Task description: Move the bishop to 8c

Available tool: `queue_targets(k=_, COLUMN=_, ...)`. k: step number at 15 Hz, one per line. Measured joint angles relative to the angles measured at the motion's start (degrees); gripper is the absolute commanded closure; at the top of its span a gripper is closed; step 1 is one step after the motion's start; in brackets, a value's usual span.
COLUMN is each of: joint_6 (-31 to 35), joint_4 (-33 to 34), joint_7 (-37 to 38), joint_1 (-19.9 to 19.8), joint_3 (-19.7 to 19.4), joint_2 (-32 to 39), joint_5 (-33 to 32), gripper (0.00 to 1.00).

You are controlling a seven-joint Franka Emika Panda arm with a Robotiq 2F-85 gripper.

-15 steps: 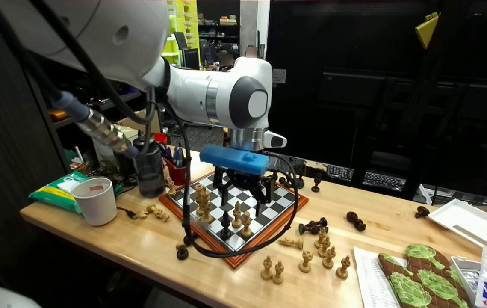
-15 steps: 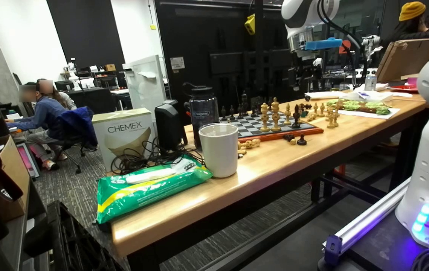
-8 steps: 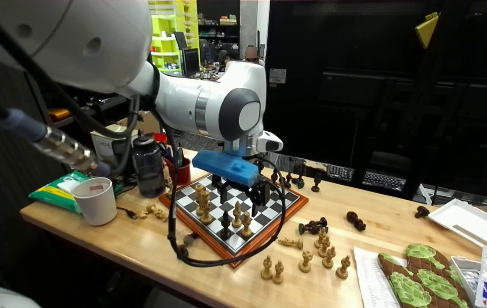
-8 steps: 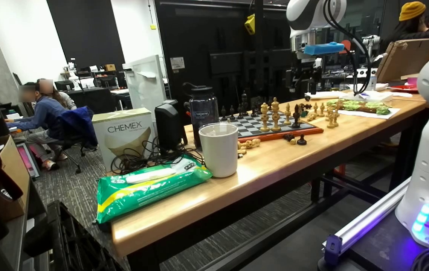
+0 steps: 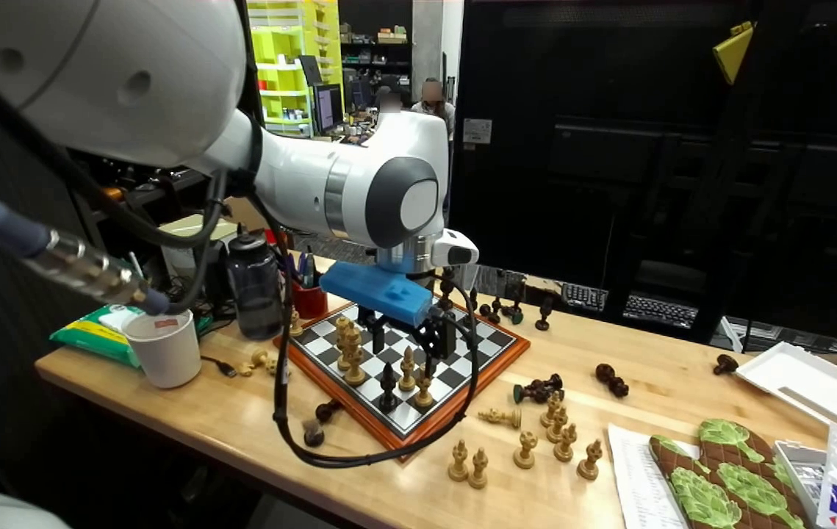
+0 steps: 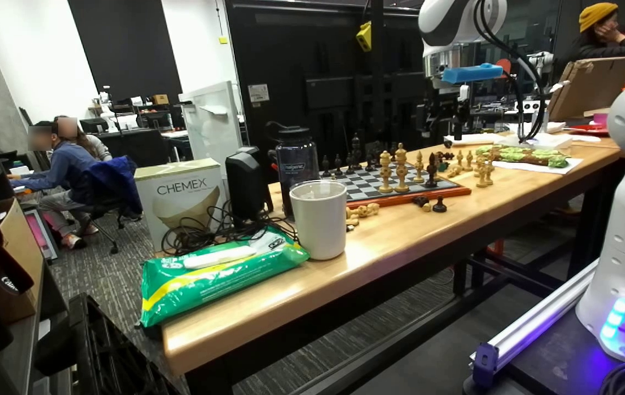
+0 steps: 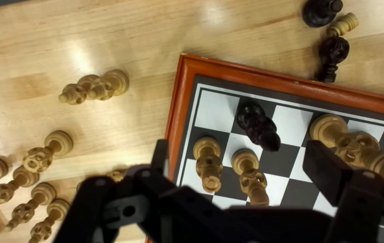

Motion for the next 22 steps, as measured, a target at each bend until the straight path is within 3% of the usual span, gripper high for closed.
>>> queue_targets(k=10, joint_6=0.51, joint_4=-0.05, joint_7=1.03, joint_1=-0.01, joint_3=0.29, joint_2=1.02, joint_5=0.34, gripper=0.00)
queue_targets(k=22, joint_6=9.05, joint_4=-4.67, joint_7=7.41, joint_1=0.06, joint_3=1.98, joint_2=0.75, joint_5=2.72, gripper=0.00)
